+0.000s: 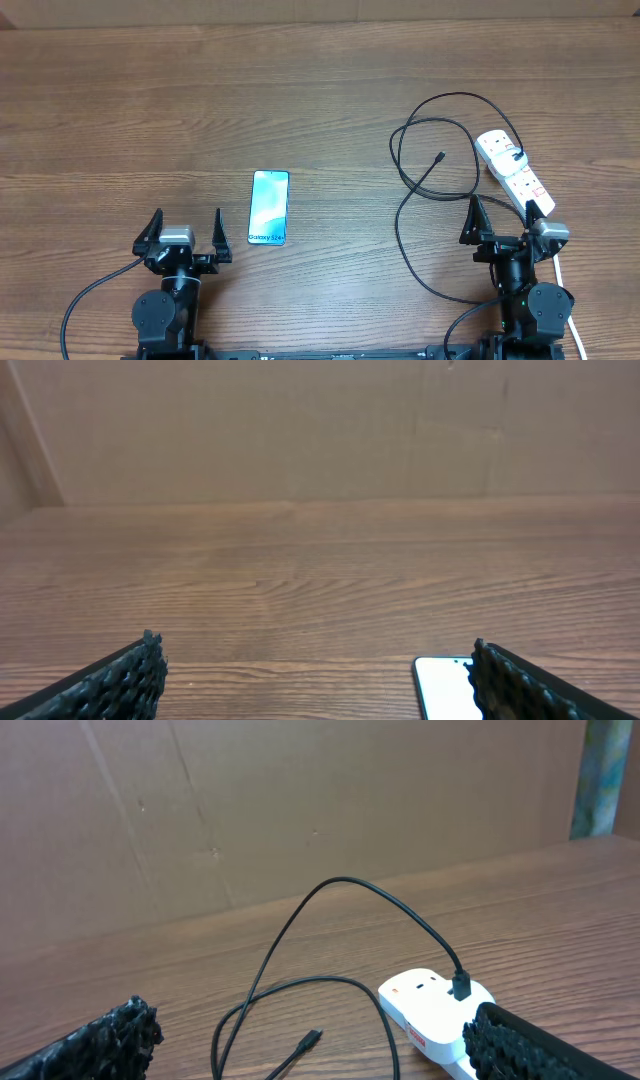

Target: Plug charger to phone and switch on socket

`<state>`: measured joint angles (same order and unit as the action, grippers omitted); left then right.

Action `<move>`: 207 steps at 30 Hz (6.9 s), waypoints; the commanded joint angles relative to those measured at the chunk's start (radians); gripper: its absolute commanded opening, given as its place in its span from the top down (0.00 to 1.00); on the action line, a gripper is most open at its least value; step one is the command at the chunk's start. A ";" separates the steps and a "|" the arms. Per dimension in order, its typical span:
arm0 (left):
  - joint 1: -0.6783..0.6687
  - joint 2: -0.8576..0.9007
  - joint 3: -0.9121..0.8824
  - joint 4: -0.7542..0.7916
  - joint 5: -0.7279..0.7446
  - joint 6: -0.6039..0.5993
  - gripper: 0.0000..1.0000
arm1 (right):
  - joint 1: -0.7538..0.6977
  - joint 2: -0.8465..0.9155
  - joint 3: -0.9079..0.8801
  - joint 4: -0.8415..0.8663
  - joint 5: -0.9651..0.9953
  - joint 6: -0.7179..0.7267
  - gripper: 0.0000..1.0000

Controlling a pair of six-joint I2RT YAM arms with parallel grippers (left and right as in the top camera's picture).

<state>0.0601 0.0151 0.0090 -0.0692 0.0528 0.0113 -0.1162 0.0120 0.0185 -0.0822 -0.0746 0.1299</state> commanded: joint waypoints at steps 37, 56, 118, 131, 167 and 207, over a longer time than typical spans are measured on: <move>-0.420 1.744 1.363 -1.022 -0.041 -0.349 0.01 | 0.006 -0.009 -0.011 0.005 -0.002 -0.004 0.00; -0.414 1.947 1.262 -0.904 -0.127 -0.330 0.00 | 0.006 -0.009 -0.011 0.005 -0.002 -0.004 0.00; -0.338 1.947 1.278 -0.831 1.307 -0.644 0.41 | 0.006 -0.009 -0.011 0.005 -0.002 -0.004 0.00; -0.326 1.947 1.278 -0.831 1.420 -0.644 0.38 | 0.006 -0.009 -0.011 0.005 -0.002 -0.004 0.00; -0.319 1.947 1.278 -0.631 1.102 -0.579 0.44 | 0.006 -0.009 -0.011 0.005 -0.002 -0.004 0.00; -0.303 1.789 1.316 -0.397 1.193 -0.587 0.43 | 0.054 -0.009 -0.005 0.122 -0.808 0.490 0.01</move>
<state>-0.2462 1.8355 1.2987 -0.4713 1.2034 -0.5625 -0.0868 0.0101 0.0185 0.0360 -0.8864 0.7261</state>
